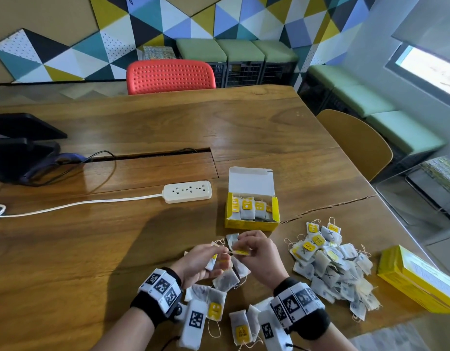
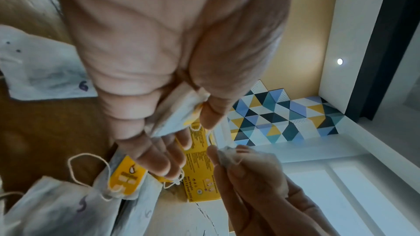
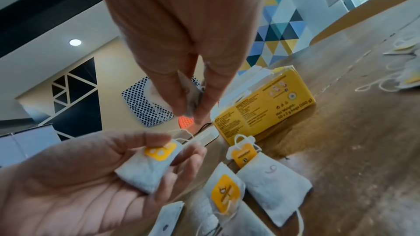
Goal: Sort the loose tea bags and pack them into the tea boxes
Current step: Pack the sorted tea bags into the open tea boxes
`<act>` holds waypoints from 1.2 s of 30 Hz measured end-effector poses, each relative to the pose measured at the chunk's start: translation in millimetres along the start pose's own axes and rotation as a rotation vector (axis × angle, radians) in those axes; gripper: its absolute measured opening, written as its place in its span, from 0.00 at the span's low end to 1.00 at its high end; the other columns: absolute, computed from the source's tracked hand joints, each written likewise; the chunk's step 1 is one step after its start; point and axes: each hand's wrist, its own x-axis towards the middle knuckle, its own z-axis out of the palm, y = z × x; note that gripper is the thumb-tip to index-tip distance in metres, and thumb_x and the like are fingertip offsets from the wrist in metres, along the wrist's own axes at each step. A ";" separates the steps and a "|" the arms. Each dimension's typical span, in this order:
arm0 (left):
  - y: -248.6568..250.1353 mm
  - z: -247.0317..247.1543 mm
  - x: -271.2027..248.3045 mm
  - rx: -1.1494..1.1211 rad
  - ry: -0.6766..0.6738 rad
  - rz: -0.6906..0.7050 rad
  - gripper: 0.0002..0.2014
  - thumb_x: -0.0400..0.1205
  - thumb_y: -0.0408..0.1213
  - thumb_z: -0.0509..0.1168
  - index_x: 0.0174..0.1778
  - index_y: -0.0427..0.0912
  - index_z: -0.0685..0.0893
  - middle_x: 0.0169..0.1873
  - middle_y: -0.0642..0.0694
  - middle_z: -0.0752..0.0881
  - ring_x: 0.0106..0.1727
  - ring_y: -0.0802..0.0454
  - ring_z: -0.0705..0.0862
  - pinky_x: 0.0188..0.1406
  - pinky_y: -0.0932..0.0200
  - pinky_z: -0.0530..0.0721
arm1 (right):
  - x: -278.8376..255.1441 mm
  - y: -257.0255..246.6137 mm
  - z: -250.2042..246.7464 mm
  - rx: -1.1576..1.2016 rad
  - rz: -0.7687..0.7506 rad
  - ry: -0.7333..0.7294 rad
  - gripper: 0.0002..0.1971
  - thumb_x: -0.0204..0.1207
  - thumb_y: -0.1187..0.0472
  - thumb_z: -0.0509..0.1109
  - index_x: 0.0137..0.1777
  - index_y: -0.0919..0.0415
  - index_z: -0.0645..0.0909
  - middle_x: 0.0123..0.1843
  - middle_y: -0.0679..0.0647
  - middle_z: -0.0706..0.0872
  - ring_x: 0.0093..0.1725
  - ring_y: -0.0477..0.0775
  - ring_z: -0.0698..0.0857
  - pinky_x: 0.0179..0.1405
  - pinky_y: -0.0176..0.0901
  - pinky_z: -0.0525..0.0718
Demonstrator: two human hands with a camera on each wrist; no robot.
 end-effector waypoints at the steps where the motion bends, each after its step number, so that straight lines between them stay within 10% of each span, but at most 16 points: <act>1: 0.6 0.0 1.4 -0.018 0.012 0.005 0.09 0.83 0.37 0.65 0.55 0.37 0.83 0.46 0.42 0.87 0.42 0.51 0.87 0.42 0.61 0.83 | 0.3 -0.2 0.1 0.017 -0.007 0.008 0.11 0.66 0.67 0.81 0.39 0.48 0.89 0.49 0.43 0.84 0.49 0.42 0.85 0.45 0.29 0.83; 9: 1.2 3.8 -2.5 -0.144 0.007 -0.020 0.20 0.90 0.44 0.50 0.53 0.32 0.82 0.43 0.37 0.91 0.49 0.44 0.88 0.55 0.53 0.82 | 0.2 -6.7 4.9 0.025 -0.201 0.116 0.18 0.63 0.68 0.81 0.41 0.39 0.90 0.51 0.38 0.84 0.58 0.42 0.81 0.54 0.34 0.81; 16: 4.4 2.5 -0.6 -0.202 -0.030 0.019 0.23 0.89 0.48 0.52 0.62 0.31 0.82 0.55 0.34 0.87 0.55 0.44 0.86 0.52 0.55 0.85 | -3.8 -7.4 15.6 -0.048 -0.337 -0.013 0.12 0.65 0.70 0.80 0.46 0.54 0.92 0.38 0.41 0.72 0.39 0.34 0.77 0.38 0.22 0.77; 23: 7.5 -11.9 -1.2 -0.031 0.020 0.068 0.17 0.80 0.33 0.69 0.61 0.27 0.80 0.53 0.33 0.88 0.54 0.43 0.88 0.55 0.55 0.87 | -0.7 -11.6 -1.3 0.033 -0.061 -0.060 0.26 0.72 0.70 0.72 0.42 0.28 0.87 0.38 0.45 0.90 0.37 0.44 0.86 0.38 0.37 0.84; 30: 9.2 -13.1 -0.9 0.010 0.065 0.073 0.09 0.84 0.35 0.64 0.54 0.32 0.83 0.48 0.38 0.89 0.52 0.47 0.88 0.59 0.52 0.85 | -4.0 -37.6 -16.2 0.368 0.200 -0.339 0.11 0.74 0.51 0.74 0.51 0.55 0.90 0.43 0.53 0.92 0.39 0.45 0.87 0.36 0.38 0.83; 36: 16.8 -10.9 -0.8 0.006 0.097 0.040 0.19 0.89 0.45 0.53 0.46 0.34 0.83 0.39 0.41 0.87 0.38 0.54 0.88 0.43 0.61 0.87 | 6.6 -43.7 -19.5 -0.072 -0.072 -0.540 0.13 0.74 0.66 0.75 0.58 0.57 0.87 0.45 0.46 0.89 0.43 0.42 0.87 0.49 0.38 0.87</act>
